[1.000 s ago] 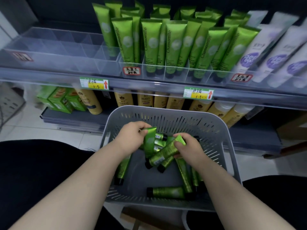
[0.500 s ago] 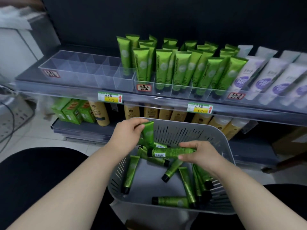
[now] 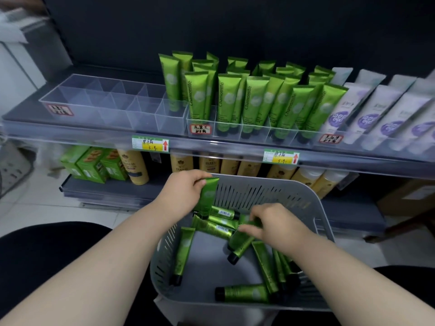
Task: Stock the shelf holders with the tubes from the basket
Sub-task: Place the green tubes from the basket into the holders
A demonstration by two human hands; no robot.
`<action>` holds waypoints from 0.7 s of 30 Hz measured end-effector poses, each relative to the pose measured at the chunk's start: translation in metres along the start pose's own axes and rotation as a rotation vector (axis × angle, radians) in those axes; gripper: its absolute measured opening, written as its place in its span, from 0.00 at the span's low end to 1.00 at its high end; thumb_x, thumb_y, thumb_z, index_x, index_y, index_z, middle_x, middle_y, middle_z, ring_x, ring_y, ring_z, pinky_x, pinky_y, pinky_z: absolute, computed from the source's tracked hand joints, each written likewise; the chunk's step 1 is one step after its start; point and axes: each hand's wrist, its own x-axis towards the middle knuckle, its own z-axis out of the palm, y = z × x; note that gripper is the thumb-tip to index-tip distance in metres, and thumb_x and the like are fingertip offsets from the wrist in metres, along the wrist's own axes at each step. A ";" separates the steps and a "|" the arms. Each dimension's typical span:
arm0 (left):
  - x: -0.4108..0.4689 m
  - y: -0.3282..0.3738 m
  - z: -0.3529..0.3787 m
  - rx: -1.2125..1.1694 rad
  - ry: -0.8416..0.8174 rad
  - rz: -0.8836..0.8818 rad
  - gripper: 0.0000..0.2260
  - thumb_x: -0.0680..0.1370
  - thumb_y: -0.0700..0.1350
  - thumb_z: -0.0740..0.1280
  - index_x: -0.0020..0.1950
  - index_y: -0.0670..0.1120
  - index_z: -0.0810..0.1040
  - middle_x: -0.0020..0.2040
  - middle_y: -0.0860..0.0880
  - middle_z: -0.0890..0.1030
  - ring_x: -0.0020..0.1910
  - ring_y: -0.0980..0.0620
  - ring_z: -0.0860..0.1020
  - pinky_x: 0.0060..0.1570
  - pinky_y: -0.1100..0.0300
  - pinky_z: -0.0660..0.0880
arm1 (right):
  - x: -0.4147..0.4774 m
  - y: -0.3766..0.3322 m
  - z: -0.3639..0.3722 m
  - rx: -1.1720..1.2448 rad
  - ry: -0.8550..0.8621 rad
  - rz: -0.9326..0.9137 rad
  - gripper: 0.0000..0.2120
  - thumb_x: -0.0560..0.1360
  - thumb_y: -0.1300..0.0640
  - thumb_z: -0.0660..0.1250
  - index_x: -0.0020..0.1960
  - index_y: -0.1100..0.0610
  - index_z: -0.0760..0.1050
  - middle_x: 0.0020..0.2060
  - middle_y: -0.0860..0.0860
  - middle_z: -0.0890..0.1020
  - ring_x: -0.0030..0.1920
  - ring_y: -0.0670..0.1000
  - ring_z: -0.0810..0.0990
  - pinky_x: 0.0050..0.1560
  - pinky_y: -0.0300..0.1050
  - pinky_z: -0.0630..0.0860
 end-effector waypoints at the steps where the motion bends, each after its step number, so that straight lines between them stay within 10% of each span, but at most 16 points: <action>1: 0.002 0.001 -0.002 -0.008 0.005 0.018 0.13 0.80 0.41 0.61 0.62 0.48 0.78 0.59 0.49 0.80 0.59 0.52 0.75 0.55 0.70 0.64 | 0.003 -0.001 -0.008 -0.079 0.000 -0.047 0.17 0.75 0.40 0.61 0.43 0.55 0.70 0.38 0.50 0.74 0.46 0.53 0.76 0.42 0.43 0.66; 13: 0.047 -0.003 -0.074 -0.530 0.328 0.190 0.17 0.78 0.38 0.64 0.46 0.62 0.80 0.43 0.60 0.82 0.44 0.56 0.80 0.50 0.59 0.77 | 0.045 -0.040 -0.132 0.148 0.307 -0.202 0.13 0.78 0.53 0.63 0.58 0.56 0.80 0.46 0.48 0.78 0.49 0.48 0.75 0.55 0.39 0.69; 21: 0.076 0.004 -0.137 -0.392 0.569 0.381 0.15 0.77 0.42 0.64 0.45 0.65 0.77 0.40 0.60 0.79 0.39 0.57 0.76 0.42 0.60 0.75 | 0.096 -0.090 -0.197 0.702 0.590 -0.180 0.10 0.78 0.57 0.64 0.40 0.50 0.79 0.26 0.47 0.74 0.24 0.40 0.71 0.27 0.32 0.69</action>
